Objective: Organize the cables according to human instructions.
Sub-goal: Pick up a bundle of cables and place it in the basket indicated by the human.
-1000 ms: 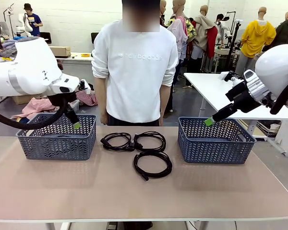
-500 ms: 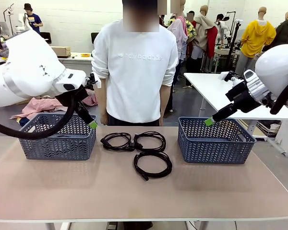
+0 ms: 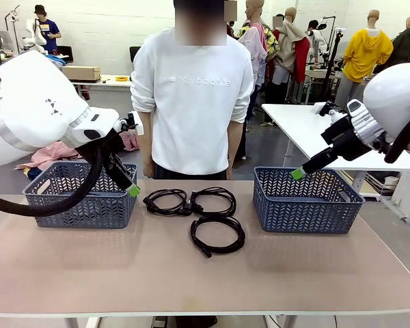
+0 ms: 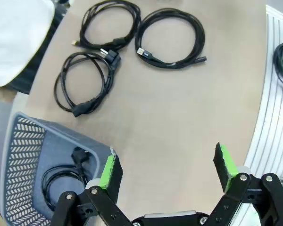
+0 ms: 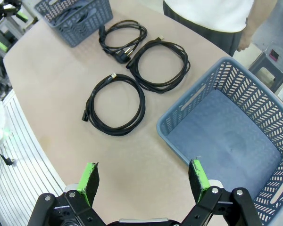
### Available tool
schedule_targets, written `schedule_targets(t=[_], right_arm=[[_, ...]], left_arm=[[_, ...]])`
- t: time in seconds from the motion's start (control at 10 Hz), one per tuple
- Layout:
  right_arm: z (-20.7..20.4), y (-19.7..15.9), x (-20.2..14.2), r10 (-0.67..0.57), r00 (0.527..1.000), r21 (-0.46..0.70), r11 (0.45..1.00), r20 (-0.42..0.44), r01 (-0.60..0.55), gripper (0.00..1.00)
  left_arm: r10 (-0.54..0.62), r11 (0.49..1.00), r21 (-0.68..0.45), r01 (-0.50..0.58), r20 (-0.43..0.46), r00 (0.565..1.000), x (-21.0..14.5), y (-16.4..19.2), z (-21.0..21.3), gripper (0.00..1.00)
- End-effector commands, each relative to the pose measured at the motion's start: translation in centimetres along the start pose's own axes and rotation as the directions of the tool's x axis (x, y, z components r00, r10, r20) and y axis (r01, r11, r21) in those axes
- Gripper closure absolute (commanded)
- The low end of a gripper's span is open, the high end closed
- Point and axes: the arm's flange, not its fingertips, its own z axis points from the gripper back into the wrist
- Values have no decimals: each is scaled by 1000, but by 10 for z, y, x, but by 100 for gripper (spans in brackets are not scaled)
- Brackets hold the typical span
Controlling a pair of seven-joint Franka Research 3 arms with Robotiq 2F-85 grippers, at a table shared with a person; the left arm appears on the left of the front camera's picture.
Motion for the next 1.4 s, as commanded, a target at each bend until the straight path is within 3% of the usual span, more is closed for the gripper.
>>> schedule_targets(t=[0.0,1.3], right_arm=[[-1,-2,1,3,1000,16,1000,20,-3,0],[-1,-2,1,3,1000,16,1000,20,-3,0]], left_arm=[[0,1000,8,0,6,1000,2,3,3,0],[0,1000,8,0,6,1000,2,3,3,0]])
